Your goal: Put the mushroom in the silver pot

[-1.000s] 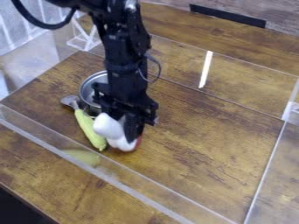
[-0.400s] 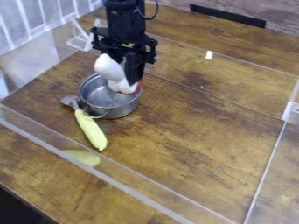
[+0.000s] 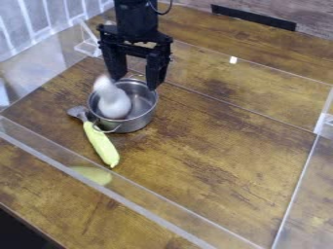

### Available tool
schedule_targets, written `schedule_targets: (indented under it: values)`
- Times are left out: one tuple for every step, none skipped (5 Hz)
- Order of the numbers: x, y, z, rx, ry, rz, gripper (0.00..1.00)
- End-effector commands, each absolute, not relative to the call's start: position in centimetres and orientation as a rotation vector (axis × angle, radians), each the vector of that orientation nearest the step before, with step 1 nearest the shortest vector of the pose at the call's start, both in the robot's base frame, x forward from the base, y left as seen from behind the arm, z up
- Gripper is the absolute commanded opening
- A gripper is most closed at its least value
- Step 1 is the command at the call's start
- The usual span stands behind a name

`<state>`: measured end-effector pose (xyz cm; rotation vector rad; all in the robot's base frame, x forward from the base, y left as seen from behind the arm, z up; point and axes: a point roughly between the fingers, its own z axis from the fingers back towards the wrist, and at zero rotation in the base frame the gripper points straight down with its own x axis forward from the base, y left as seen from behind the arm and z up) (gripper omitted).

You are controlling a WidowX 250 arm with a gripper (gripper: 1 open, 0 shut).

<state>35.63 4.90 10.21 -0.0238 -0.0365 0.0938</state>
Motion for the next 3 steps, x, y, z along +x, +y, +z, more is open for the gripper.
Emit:
schedule_targets:
  values:
    - [35.99, 3.8, 10.94, -0.024, -0.073, 0.083, 1.0]
    - [36.26, 4.22, 11.29, -0.029, -0.075, 0.099, 1.0]
    - [36.65, 4.65, 11.9, -0.039, -0.085, 0.114, 1.0]
